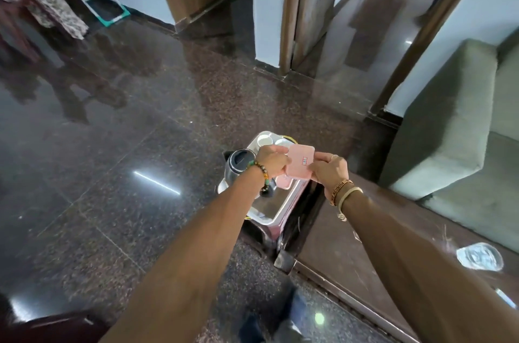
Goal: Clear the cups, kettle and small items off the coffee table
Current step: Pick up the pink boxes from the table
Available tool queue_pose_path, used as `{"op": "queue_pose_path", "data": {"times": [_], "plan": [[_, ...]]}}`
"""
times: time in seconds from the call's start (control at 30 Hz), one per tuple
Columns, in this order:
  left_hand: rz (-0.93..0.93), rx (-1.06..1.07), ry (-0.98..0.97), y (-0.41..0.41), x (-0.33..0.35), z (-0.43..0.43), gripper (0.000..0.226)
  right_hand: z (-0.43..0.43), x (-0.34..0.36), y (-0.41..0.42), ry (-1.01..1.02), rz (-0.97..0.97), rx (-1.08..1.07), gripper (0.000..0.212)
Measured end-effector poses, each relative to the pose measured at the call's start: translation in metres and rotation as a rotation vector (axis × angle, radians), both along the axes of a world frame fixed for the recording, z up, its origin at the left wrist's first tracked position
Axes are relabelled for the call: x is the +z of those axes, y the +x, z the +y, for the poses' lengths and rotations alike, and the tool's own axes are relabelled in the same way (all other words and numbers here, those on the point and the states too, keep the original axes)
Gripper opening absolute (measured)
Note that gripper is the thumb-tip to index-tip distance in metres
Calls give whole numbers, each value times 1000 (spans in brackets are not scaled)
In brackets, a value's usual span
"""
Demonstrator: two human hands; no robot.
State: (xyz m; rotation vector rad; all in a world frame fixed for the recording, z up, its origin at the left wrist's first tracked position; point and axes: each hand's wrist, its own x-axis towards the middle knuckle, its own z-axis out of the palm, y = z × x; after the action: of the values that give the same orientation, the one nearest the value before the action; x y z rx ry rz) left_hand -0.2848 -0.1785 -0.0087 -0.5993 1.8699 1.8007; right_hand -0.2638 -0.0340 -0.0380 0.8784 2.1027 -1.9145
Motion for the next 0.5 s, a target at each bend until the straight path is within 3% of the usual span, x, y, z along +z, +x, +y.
{"op": "queue_pose_path", "data": {"times": [0.4, 0.5], "plan": [[-99, -156, -99, -77, -83, 32, 36, 24, -79, -55, -66, -220, 43, 49], [-183, -166, -27, -92, -95, 27, 21, 22, -94, -68, -48, -239, 34, 53]]}}
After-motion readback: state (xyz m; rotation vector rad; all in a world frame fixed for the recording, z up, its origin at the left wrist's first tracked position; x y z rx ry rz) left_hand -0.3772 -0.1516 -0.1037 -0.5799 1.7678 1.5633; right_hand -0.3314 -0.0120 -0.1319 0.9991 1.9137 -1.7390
